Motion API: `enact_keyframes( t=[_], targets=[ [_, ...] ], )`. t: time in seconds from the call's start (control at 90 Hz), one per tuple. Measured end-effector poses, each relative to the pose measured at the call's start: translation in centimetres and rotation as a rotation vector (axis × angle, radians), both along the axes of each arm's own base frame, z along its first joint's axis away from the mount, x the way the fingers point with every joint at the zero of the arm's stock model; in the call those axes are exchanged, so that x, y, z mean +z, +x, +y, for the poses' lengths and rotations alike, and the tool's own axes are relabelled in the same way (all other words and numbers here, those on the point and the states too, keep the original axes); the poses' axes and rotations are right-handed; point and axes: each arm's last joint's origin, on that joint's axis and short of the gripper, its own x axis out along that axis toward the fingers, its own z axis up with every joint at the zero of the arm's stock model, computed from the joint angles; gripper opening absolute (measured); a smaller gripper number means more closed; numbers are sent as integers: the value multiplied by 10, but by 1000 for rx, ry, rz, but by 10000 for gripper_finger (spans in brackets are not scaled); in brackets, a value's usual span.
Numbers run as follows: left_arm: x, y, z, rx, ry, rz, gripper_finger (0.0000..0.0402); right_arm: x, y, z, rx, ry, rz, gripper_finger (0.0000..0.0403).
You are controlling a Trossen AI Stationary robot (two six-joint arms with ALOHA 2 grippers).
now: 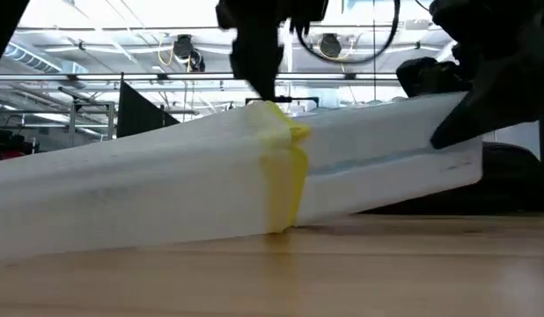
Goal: Unpack backpack
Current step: Put the medicine organizer into the green zip bag
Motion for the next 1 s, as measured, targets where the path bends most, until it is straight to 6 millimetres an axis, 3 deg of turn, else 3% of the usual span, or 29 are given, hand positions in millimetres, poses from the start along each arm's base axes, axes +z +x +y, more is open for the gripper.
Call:
enact_keyframes(
  t=[0.167,0.311,0.522,0.778,1.0],
  targets=[
    [23,-15,-10,52,75,-44,200,-4,-6,-2,52,-189,54,116],
    [30,-27,-20,133,165,-59,200,-6,-9,1,99,-330,46,116],
    [7,-35,-42,260,117,-23,200,-6,-10,2,139,-585,30,115],
    [-31,-48,-64,438,126,-4,200,-27,-1,10,117,-621,49,115],
    [-35,-49,-70,527,218,-115,200,-36,17,21,222,-643,-77,115]
  ],
)
